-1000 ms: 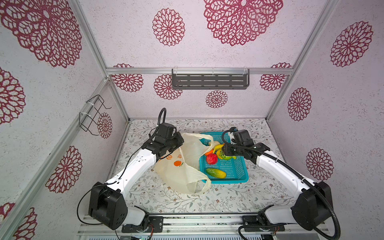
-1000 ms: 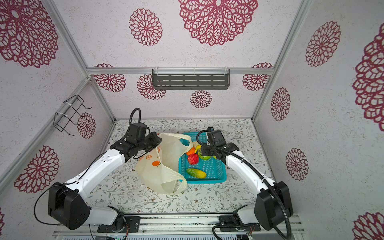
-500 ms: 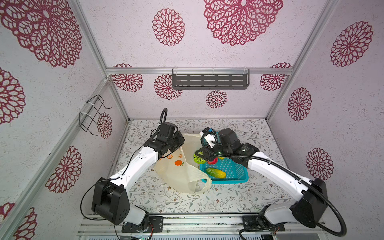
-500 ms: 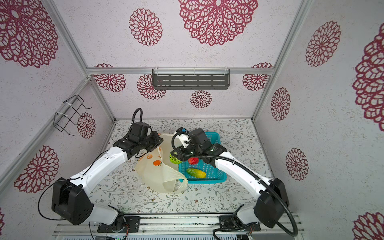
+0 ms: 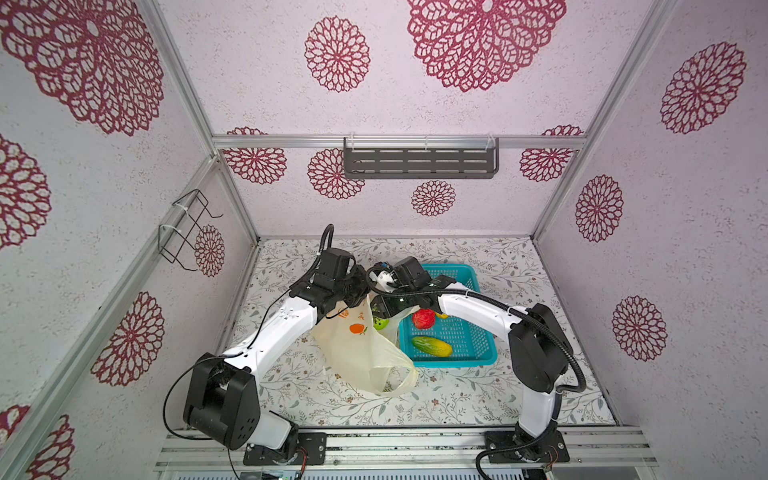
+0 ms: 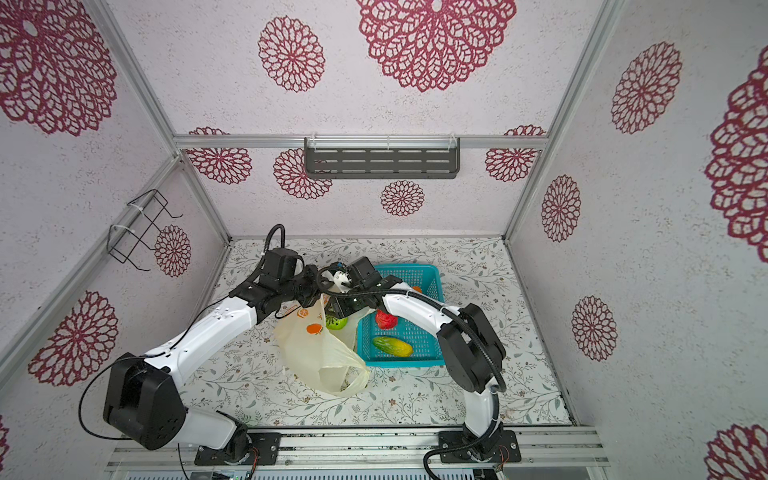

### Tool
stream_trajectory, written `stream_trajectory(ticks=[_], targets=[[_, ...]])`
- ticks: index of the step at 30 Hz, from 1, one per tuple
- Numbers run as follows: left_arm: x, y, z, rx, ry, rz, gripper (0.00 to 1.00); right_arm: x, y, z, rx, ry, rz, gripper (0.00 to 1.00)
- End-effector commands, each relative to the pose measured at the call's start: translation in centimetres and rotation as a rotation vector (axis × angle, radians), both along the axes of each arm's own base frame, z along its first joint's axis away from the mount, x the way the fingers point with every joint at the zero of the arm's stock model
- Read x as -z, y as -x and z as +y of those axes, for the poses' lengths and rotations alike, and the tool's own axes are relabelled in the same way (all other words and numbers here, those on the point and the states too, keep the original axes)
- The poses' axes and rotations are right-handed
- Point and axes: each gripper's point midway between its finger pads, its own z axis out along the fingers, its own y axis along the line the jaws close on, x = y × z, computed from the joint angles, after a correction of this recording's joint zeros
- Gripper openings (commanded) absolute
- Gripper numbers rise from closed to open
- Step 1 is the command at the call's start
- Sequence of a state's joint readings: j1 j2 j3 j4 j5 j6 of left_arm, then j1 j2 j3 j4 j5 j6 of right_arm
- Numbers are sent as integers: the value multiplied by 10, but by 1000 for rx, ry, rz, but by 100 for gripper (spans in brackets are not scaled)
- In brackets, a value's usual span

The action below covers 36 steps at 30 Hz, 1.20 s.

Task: Place the fruits into the plastic bag
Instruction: 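Open the right gripper inside the bag and return over the basket, then grasp the yellow banana in the basket with the right gripper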

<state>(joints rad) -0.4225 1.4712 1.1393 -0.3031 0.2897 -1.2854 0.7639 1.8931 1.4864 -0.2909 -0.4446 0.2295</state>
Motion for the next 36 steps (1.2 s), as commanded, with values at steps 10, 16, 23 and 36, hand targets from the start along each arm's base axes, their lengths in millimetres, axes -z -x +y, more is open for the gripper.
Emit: stream_trajectory(ticks=[10, 16, 23, 36], targets=[[0, -7, -10, 24, 78, -12, 0, -70, 9, -12, 3, -147, -121, 72], [9, -6, -8, 12, 77, 10, 0, -139, 11, -54, 50, -227, -285, 73], [9, -6, -3, 6, 64, 6, 0, -158, -50, -168, 503, -138, -371, 78], [5, -3, 4, -6, 40, -3, 0, 7, -95, -249, 798, 288, -82, 79]])
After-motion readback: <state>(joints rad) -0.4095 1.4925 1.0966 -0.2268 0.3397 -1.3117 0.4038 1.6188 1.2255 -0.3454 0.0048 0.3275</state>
